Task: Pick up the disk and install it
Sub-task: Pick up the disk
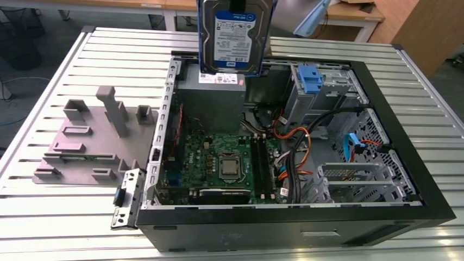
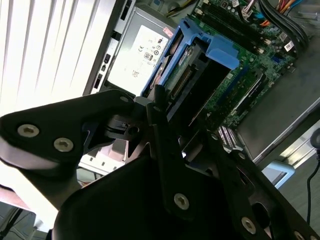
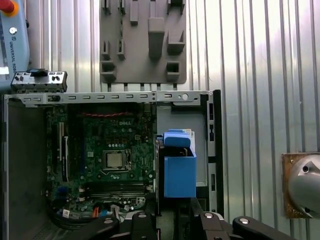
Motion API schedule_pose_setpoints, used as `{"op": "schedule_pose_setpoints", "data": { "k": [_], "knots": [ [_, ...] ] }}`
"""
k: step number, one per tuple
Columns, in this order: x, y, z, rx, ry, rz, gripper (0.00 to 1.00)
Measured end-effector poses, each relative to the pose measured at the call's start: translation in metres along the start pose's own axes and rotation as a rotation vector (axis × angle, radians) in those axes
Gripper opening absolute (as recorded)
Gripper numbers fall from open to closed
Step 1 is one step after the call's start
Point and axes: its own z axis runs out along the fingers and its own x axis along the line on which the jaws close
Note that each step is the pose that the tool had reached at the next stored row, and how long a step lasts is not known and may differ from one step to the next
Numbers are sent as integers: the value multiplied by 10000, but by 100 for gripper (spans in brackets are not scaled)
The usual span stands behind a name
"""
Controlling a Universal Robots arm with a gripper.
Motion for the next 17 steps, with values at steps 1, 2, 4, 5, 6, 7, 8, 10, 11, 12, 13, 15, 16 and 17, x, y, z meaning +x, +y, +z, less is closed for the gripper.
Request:
{"op": "schedule_pose_setpoints", "data": {
  "k": [1, 2, 4, 5, 6, 7, 8, 10, 11, 12, 13, 15, 16, 17],
  "knots": [
    [12, -2, 1, 0, 0, 1, 35],
    [24, -4, 2, 0, 0, 1, 35],
    [46, -8, 4, 0, 0, 1, 35],
    [56, -10, 5, 0, 0, 0, 35],
    [67, -12, 6, 0, 0, 1, 35],
    [76, -15, 7, 0, 0, 0, 35],
    [87, -18, 8, 0, 0, 0, 35],
    [111, -25, 10, 0, 0, 0, 35],
    [125, -29, 11, 0, 0, 0, 35],
    [141, -34, 12, 0, 0, 0, 35],
    [157, -38, 14, 0, 0, 0, 35],
    [196, -49, 16, 0, 0, 1, 35],
    [216, -56, 17, -1, 1, 1, 35],
    [239, -64, 18, -1, 1, 1, 35]
  ]
}}
